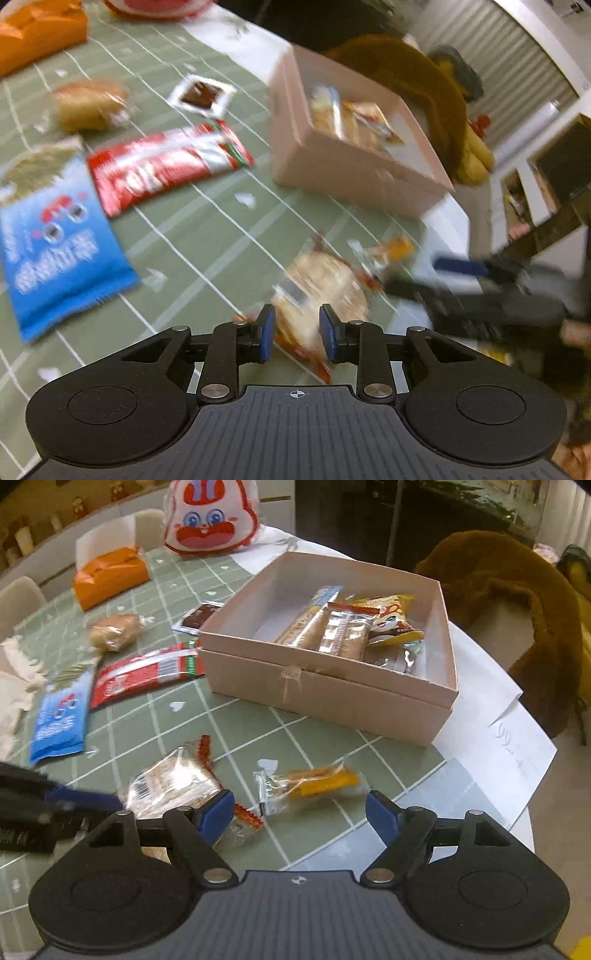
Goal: Organize snacks
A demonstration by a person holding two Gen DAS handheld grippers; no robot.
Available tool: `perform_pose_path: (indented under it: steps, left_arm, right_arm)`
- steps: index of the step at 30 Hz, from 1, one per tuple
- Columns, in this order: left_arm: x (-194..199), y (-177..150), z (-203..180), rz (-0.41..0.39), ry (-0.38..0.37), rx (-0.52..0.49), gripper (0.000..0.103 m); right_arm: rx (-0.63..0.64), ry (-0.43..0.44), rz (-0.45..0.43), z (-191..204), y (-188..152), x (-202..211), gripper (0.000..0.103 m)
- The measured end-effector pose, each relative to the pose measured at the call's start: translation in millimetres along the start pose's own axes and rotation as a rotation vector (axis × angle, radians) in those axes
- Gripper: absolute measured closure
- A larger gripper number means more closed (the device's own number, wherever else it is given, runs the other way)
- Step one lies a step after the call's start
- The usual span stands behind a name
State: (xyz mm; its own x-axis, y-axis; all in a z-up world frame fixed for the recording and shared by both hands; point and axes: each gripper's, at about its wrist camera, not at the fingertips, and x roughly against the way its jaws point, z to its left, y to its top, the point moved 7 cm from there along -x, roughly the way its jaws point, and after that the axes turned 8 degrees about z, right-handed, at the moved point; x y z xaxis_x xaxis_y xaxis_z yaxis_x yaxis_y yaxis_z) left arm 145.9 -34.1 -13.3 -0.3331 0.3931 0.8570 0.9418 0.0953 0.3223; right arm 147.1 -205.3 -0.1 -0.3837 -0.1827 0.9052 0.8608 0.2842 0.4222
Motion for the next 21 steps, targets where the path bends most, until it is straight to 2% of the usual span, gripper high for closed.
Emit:
perform_pose_path:
  steps: [4, 8, 11, 12, 14, 17, 20, 21]
  left_arm:
    - [4.7, 18.9, 5.2, -0.05, 0.022, 0.013, 0.073]
    - [-5.4, 27.3, -3.1, -0.032, 0.034, -0.051, 0.072]
    - [-18.5, 22.9, -5.2, 0.01, 0.031, -0.067, 0.072]
    - [-21.4, 20.7, -4.7, 0.021, 0.029, -0.064, 0.065]
    - [-22.5, 16.4, -4.5, 0.031, 0.019, -0.07, 0.062]
    - [-20.8, 12.2, -5.0, 0.075, -0.044, -0.068, 0.058]
    - [-23.3, 10.3, -3.6, 0.119, -0.135, -0.018, 0.056]
    - [-25.1, 10.2, -2.9, 0.122, -0.143, -0.008, 0.057]
  right_arm:
    - [0.012, 0.061, 0.044, 6.5, -13.7, 3.6, 0.024]
    - [0.001, 0.116, 0.08, 16.3, -23.6, -0.4, 0.024]
    - [0.005, 0.091, 0.095, 20.6, -24.3, -11.8, 0.024]
    - [0.005, 0.079, 0.091, 20.2, -23.9, -15.2, 0.022]
    - [-0.006, 0.059, 0.067, 17.4, -21.1, -17.2, 0.018]
    - [-0.001, 0.02, 0.043, 10.2, -17.8, -17.9, 0.018]
    - [0.008, -0.036, 0.053, 0.7, -19.0, -24.1, 0.018]
    - [0.005, -0.045, 0.041, -1.9, -19.7, -24.4, 0.016]
